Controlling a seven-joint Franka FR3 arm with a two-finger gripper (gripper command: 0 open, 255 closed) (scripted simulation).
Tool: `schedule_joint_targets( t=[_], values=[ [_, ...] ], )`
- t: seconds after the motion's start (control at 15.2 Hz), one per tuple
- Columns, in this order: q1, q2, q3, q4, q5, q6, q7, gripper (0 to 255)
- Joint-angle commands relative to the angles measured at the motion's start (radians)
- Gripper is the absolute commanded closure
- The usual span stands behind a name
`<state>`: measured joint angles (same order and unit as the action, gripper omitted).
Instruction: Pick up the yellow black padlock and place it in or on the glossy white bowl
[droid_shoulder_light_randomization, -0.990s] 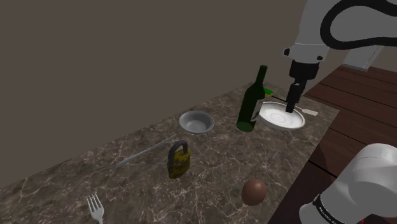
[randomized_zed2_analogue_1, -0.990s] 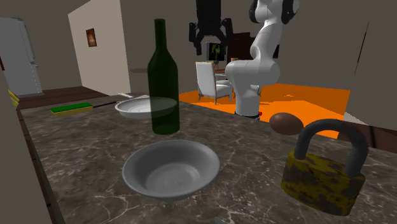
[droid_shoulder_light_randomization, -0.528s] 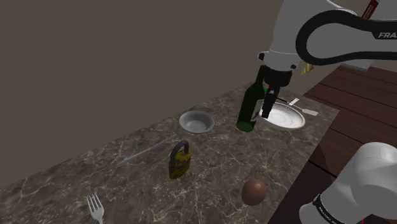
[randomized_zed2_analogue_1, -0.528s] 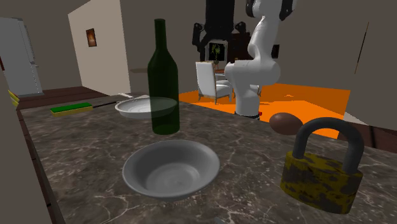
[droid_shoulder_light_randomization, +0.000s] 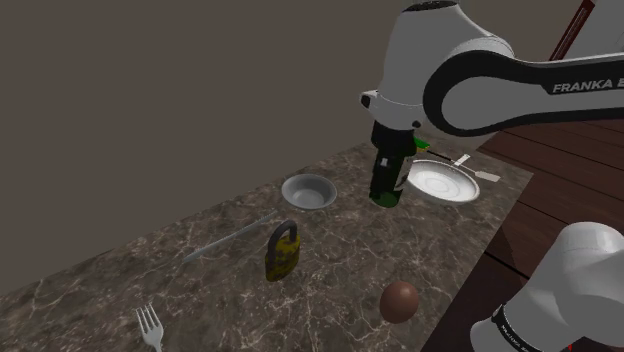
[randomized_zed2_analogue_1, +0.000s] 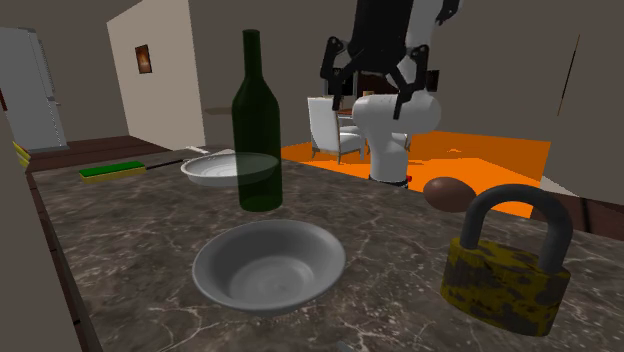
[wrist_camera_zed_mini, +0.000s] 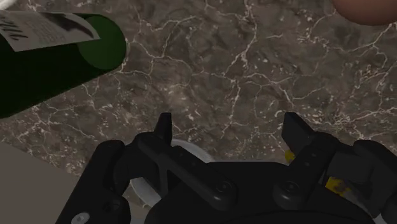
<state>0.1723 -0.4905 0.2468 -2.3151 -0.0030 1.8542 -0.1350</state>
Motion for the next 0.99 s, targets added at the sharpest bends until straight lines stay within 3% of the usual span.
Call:
schedule_joint_targets(
  t=[0.0, 0.4, 0.92],
  values=[
    [0.016, 0.049, 0.039, 0.022, -0.012, 0.048, 0.014, 0],
    [0.050, 0.188, 0.145, 0.094, -0.083, 0.164, 0.059, 0],
    [0.088, 0.382, 0.272, 0.211, -0.252, 0.266, 0.152, 0]
  ],
)
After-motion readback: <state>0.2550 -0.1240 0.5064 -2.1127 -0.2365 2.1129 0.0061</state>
